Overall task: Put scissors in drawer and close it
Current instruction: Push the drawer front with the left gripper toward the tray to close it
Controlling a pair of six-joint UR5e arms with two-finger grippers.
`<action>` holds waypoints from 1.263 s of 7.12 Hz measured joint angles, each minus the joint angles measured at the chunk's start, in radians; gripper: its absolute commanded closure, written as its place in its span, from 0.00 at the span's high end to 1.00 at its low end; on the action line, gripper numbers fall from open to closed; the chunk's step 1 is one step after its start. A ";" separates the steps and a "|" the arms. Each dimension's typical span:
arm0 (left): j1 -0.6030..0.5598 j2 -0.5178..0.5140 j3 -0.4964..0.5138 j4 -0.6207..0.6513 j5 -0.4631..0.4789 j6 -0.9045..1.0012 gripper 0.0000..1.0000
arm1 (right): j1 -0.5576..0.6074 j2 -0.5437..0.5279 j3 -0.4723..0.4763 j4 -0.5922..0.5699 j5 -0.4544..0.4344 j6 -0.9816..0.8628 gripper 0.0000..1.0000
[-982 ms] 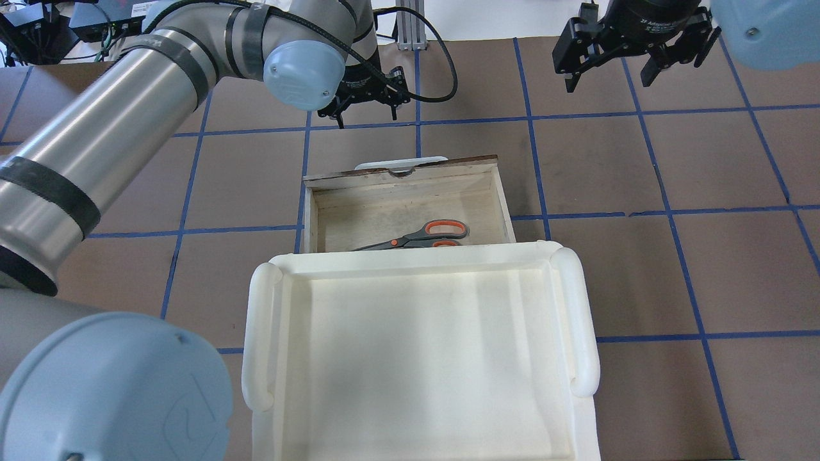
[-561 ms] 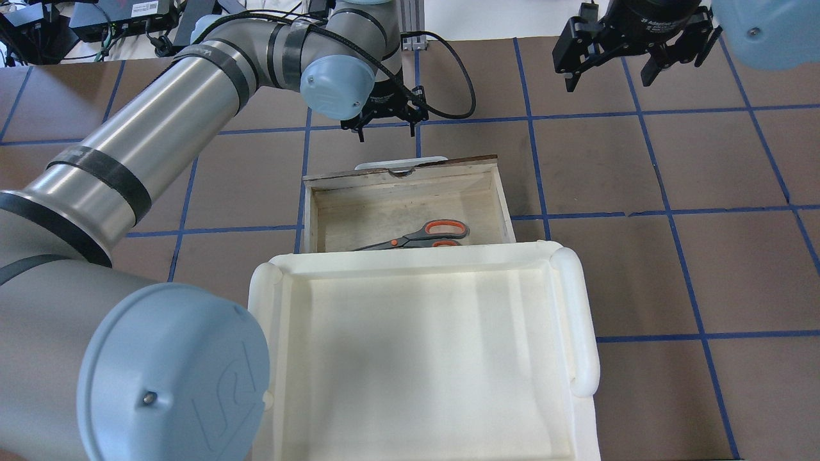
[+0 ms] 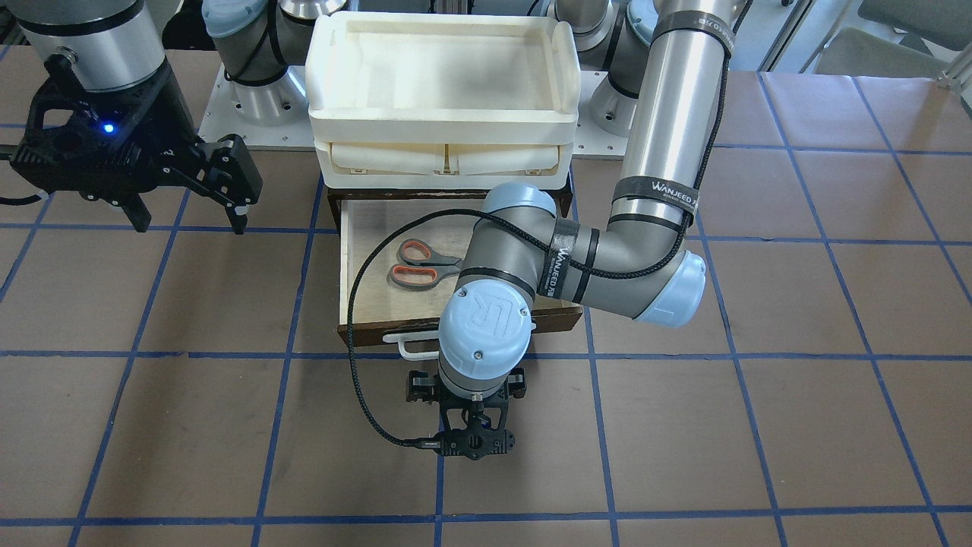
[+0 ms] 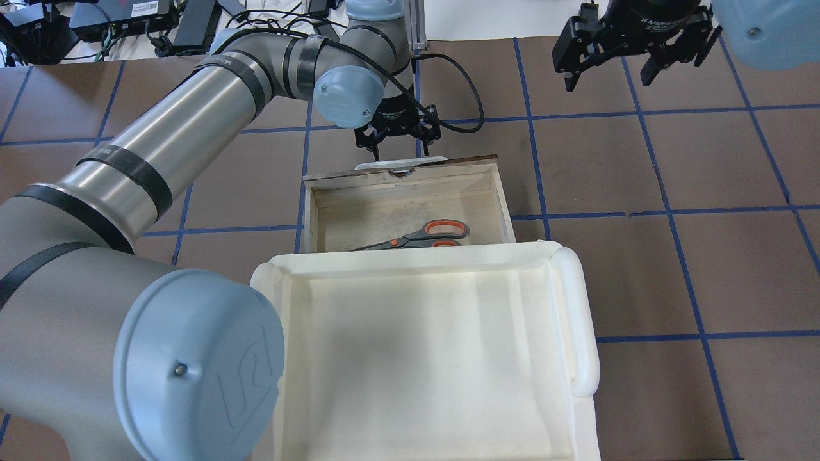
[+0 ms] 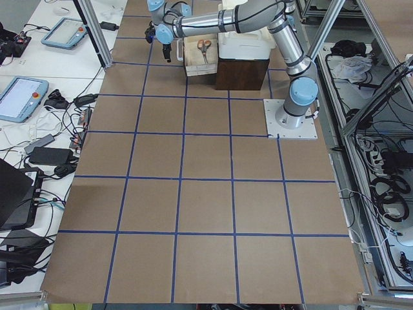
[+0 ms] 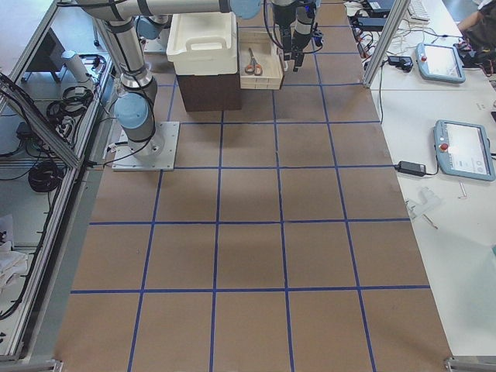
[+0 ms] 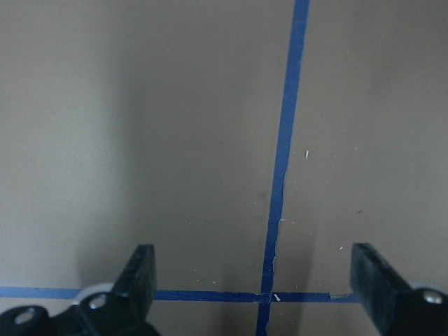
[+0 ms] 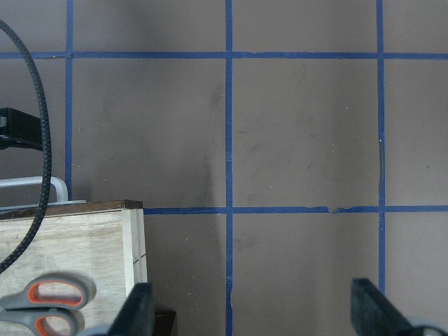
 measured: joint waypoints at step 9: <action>-0.011 0.003 0.000 -0.154 -0.030 -0.095 1.00 | -0.001 0.001 0.003 0.008 -0.003 0.000 1.00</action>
